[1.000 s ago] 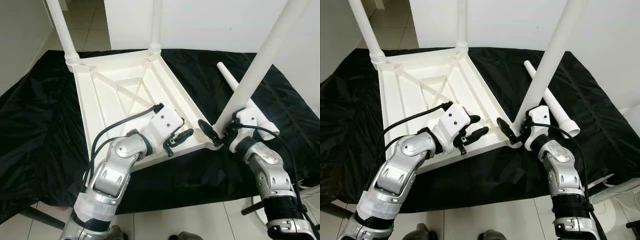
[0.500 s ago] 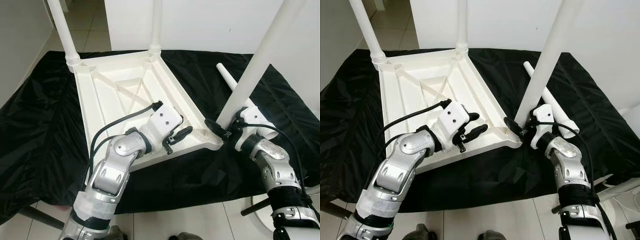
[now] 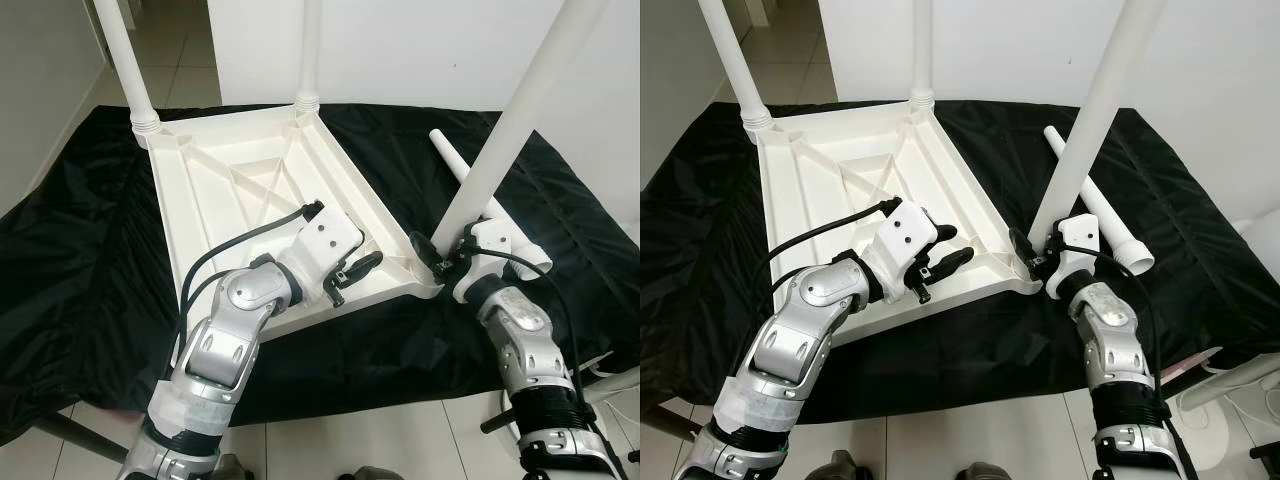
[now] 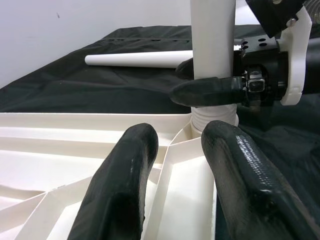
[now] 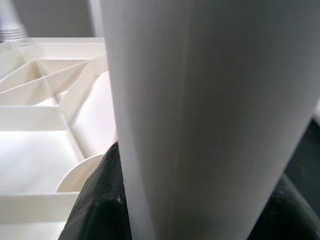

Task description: Building children table

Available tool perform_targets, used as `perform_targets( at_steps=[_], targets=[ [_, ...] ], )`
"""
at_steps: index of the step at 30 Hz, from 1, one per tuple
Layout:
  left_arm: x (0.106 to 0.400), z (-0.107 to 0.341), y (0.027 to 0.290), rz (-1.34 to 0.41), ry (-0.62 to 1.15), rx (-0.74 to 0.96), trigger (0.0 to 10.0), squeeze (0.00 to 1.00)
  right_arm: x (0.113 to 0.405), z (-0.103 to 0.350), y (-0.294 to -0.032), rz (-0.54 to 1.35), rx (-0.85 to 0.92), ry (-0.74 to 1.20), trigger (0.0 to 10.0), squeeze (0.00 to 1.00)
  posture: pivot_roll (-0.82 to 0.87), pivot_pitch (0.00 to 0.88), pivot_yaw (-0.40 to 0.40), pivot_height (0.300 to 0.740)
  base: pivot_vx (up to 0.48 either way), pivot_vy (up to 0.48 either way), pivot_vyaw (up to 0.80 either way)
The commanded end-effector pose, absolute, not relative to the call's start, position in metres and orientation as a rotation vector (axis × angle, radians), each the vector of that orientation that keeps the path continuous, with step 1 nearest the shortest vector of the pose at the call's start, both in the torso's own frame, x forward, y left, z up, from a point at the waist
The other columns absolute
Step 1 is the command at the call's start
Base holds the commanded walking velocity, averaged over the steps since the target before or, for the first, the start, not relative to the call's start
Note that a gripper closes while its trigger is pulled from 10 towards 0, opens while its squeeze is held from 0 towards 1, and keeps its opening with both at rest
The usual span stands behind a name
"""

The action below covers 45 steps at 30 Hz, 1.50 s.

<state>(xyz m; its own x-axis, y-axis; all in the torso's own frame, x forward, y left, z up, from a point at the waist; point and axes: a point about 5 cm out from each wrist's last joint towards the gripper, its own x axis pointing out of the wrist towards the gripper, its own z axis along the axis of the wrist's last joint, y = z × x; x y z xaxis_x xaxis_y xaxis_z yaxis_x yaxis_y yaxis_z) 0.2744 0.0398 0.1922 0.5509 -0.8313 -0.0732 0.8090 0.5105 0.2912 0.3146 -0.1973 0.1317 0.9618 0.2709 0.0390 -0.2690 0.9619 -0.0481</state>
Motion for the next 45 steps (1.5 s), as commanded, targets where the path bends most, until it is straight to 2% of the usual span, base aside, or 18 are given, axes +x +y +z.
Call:
perform_targets(
  at_steps=[1,4,12,18,28,29,30,35,37,38,39,42,45],
  targets=[
    [0.280,0.194,0.045,-0.876,-0.095,0.312,10.0,0.00,0.306,0.107,-0.200,0.125,-0.010,0.077,10.0,0.00,-0.09,0.021,-0.008,0.740,0.000,0.000,0.00],
    [0.280,0.194,0.047,-0.873,-0.092,0.311,10.0,0.00,0.303,0.105,-0.198,0.048,0.004,0.086,10.0,0.00,-0.09,0.021,-0.008,0.740,0.000,0.000,0.00],
    [0.280,0.194,0.045,-0.874,-0.094,0.307,10.0,0.00,0.285,0.101,-0.165,-0.220,0.079,0.095,10.0,0.00,-0.10,0.013,-0.004,0.740,0.000,0.000,0.00],
    [0.280,0.195,0.044,-0.881,-0.096,0.308,10.0,0.00,0.282,0.105,-0.155,-0.242,0.104,0.105,10.0,0.00,-0.10,0.006,0.002,0.740,0.000,0.000,0.00],
    [0.280,0.195,0.044,-0.887,-0.099,0.313,10.0,0.00,0.282,0.113,-0.156,-0.246,0.094,0.063,10.0,0.00,-0.10,0.000,0.007,0.740,0.000,0.000,0.00],
    [0.280,0.195,0.044,-0.889,-0.098,0.314,10.0,0.00,0.281,0.115,-0.157,-0.233,0.100,0.050,10.0,0.98,-0.10,0.000,0.009,0.740,0.000,0.000,0.00],
    [0.280,0.195,0.044,-0.890,-0.098,0.314,10.0,0.00,0.281,0.118,-0.159,-0.222,0.100,0.030,10.0,1.00,-0.10,0.000,0.009,0.740,0.000,0.000,0.00],
    [0.279,0.195,0.044,-0.892,-0.098,0.314,10.0,0.00,0.280,0.122,-0.163,-0.196,0.104,-0.004,10.0,1.00,-0.09,0.000,0.007,0.740,0.000,0.000,0.00],
    [0.279,0.195,0.043,-0.890,-0.100,0.316,10.0,0.00,0.280,0.127,-0.171,-0.066,0.136,-0.052,10.0,1.00,-0.09,0.000,0.003,0.740,0.000,0.000,0.00],
    [0.279,0.195,0.043,-0.890,-0.100,0.314,10.0,0.00,0.279,0.130,-0.178,0.016,0.143,-0.073,10.0,0.60,-0.09,0.000,0.001,0.740,0.000,0.000,0.00],
    [0.279,0.195,0.043,-0.889,-0.100,0.314,10.0,0.00,0.279,0.132,-0.183,0.088,0.156,-0.083,10.0,0.00,-0.09,0.000,0.001,0.740,0.000,0.000,0.00],
    [0.279,0.195,0.043,-0.889,-0.099,0.311,10.0,0.00,0.279,0.137,-0.196,0.222,0.072,-0.102,10.0,0.00,-0.09,0.000,0.002,0.740,0.000,0.000,0.00],
    [0.279,0.195,0.042,-0.890,-0.100,0.310,10.0,0.00,0.280,0.139,-0.201,0.275,0.030,-0.107,10.0,0.00,-0.09,0.000,0.004,0.740,0.000,0.000,0.00]
  ],
)
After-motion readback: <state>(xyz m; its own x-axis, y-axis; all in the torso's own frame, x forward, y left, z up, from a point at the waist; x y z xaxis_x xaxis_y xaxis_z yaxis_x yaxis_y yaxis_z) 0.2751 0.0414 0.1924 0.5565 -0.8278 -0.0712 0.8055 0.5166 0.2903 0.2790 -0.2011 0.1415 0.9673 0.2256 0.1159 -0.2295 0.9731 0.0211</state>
